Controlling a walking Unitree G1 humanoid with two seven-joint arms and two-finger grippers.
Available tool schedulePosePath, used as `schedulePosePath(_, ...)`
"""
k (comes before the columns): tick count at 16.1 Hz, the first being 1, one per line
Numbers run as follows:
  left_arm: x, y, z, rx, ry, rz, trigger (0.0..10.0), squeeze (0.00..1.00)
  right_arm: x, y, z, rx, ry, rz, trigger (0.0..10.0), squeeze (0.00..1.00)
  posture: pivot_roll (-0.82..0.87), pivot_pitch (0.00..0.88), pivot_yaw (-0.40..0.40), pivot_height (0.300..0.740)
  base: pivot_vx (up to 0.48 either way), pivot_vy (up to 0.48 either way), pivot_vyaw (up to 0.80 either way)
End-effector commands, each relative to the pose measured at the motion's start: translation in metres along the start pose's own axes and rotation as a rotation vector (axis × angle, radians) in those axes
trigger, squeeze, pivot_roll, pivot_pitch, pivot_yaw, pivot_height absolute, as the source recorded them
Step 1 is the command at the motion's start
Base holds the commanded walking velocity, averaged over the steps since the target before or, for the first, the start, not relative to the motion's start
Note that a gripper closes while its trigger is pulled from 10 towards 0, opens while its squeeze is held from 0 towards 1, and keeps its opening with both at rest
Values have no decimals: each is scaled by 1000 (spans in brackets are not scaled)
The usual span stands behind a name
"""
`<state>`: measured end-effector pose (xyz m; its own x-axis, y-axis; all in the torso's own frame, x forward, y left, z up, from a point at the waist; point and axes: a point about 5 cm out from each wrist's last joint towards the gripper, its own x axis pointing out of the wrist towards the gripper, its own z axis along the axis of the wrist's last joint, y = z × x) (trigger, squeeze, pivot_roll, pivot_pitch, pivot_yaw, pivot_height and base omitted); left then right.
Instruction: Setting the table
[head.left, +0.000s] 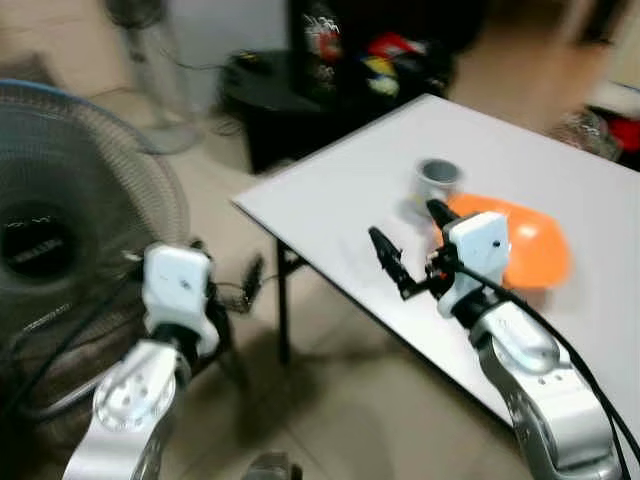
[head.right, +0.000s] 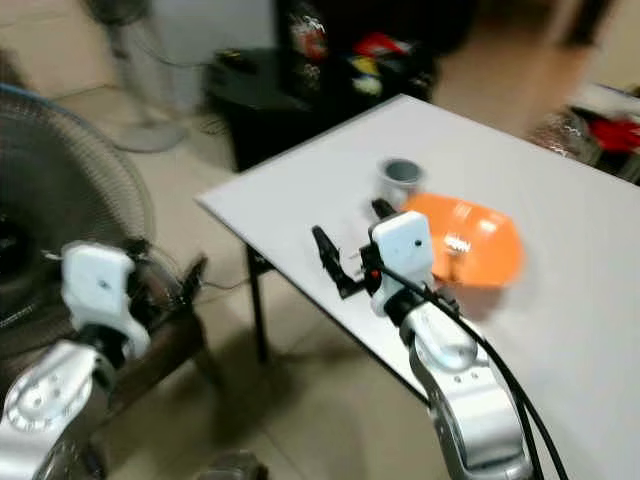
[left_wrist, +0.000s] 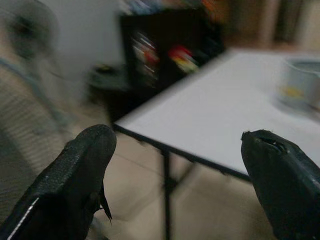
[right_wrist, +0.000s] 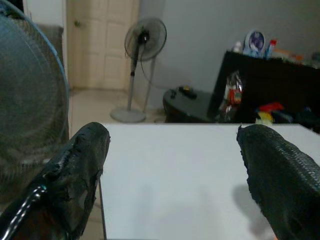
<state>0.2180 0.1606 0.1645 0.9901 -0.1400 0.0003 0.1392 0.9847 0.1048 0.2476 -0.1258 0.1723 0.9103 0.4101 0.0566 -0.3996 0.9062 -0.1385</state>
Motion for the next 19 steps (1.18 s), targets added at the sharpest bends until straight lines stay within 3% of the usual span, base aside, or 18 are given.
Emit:
schedulePosePath(1,0,10,-1,12,3,68,10000,173,-1,-4,-3,-4,5,-15,10000,1000,109,0,21,740,0,0,800)
schedulePosePath(4,3,15,6,-12,-7,31,10000,157,-1,-21,-4,-5,2,-112,10000,1000,100,0,19,740,0,0,800)
schedulePosePath(5,4,18,4,-23,-10,63,10000,153,0,-23,-4,-10,0,-126,10000,1000,100,0,16,740,0,0,800)
schedulePosePath(6,9,22,-3,-11,21,140,10000,55,5,-30,-5,12,-2,-186,10000,1000,96,0,12,740,0,0,800)
schedulePosePath(8,13,21,-3,-60,34,131,10000,0,10,-34,-1,-11,4,-207,10000,1000,81,0,3,740,0,0,800)
schedulePosePath(13,12,15,-10,-25,72,123,10000,0,11,-34,-8,-19,62,-197,10000,1000,77,0,-1,740,0,0,800)
schedulePosePath(15,9,11,-15,22,98,83,10000,0,11,-25,-12,5,75,-130,10000,1000,87,0,-12,740,0,0,800)
schedulePosePath(19,9,6,-9,-15,79,62,10000,0,13,-22,-12,12,86,-86,10000,1000,90,0,-20,740,0,0,800)
